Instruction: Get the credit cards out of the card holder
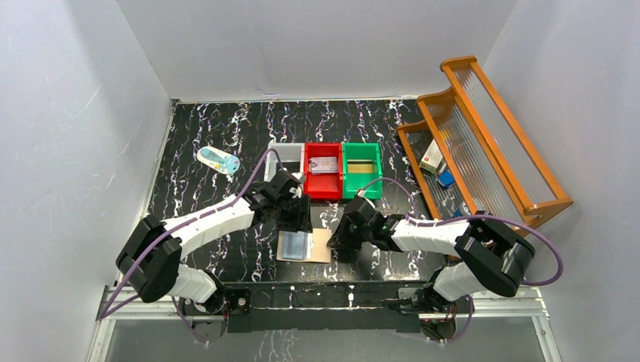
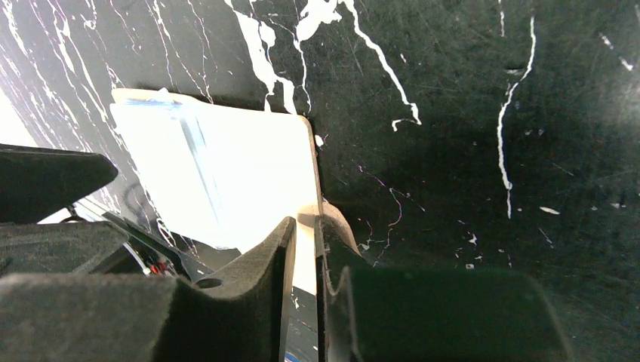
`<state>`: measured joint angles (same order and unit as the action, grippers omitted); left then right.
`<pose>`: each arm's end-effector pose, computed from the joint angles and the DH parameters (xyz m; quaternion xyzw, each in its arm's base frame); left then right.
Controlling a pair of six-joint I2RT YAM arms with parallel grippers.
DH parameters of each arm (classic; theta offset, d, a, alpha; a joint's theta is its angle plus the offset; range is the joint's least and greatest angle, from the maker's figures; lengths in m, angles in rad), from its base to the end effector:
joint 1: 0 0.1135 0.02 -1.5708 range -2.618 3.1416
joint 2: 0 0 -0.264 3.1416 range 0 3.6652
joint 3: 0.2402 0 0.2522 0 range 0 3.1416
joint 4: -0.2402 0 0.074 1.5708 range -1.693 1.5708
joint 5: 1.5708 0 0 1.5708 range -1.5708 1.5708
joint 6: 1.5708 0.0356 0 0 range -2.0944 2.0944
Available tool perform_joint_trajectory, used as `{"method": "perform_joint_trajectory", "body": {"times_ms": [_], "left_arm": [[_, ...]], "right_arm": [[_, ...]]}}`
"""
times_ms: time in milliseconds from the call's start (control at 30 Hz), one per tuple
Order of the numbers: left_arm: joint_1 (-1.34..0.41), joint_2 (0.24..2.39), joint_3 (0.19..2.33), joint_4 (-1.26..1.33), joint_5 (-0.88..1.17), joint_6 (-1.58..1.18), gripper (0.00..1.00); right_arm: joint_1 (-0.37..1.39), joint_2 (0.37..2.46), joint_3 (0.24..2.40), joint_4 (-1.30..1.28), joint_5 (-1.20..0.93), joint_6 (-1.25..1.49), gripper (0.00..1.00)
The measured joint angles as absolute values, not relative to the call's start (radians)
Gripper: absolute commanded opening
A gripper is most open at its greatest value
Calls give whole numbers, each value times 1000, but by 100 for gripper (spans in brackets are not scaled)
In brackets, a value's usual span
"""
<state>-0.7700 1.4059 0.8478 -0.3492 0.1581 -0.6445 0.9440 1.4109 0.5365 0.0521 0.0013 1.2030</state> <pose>0.1996 -0.2013 0.2091 0.0848 0.9391 -0.2677 0.1983 0.1500 0.2071 0.1444 0.1204 0.9230 0.3210 0.1749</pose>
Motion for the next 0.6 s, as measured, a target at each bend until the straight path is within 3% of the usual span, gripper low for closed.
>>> {"method": "perform_joint_trajectory", "body": {"times_ms": [600], "left_arm": [[-770, 1449, 844, -468, 63, -635, 54]], "right_arm": [[944, 1411, 539, 51, 0, 1178, 25]]}}
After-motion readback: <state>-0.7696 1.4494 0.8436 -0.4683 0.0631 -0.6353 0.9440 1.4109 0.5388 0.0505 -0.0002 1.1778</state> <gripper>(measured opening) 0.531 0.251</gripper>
